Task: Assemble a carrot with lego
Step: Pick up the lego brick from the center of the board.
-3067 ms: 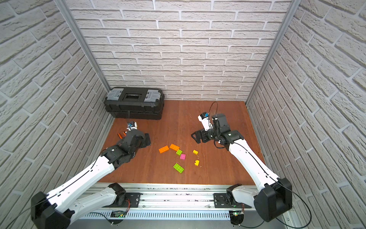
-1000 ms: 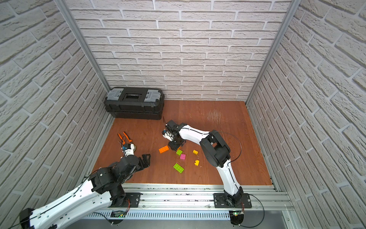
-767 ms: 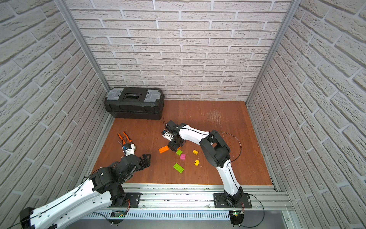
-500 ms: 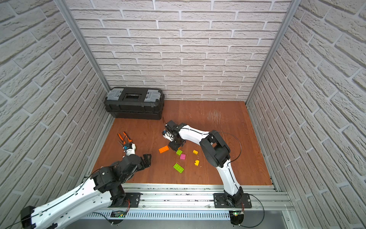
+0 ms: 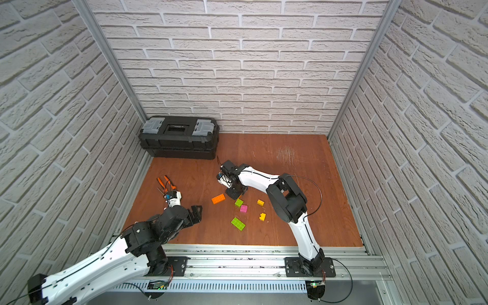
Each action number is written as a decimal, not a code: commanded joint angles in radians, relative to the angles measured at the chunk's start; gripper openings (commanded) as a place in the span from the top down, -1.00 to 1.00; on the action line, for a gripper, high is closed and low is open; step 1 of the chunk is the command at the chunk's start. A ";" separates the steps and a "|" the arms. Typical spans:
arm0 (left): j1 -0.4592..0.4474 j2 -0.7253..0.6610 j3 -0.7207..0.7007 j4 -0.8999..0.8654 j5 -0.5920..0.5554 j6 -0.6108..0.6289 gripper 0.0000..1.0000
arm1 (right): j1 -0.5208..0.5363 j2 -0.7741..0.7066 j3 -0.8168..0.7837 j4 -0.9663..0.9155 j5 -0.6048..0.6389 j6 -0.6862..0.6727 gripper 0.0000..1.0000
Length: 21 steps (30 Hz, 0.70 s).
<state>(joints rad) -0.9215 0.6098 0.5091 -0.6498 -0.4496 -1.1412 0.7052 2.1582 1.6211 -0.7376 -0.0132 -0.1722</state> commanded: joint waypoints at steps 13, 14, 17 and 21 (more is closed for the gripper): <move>-0.005 0.018 -0.008 0.051 0.008 -0.002 -0.97 | -0.019 -0.159 0.006 -0.099 0.065 -0.006 0.95; -0.005 0.019 -0.008 0.055 0.011 -0.002 -0.96 | -0.019 -0.171 0.003 -0.106 0.056 -0.004 0.95; -0.005 0.019 -0.007 0.062 0.014 -0.002 -0.96 | -0.019 -0.221 -0.014 -0.121 0.009 0.007 0.95; -0.006 0.010 -0.007 0.062 0.021 -0.003 -0.97 | -0.019 -0.258 -0.064 -0.120 -0.021 0.020 0.95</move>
<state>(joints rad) -0.9222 0.6266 0.5091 -0.6205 -0.4351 -1.1416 0.6834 1.9366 1.5970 -0.8314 0.0074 -0.1677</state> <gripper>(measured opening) 0.982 0.337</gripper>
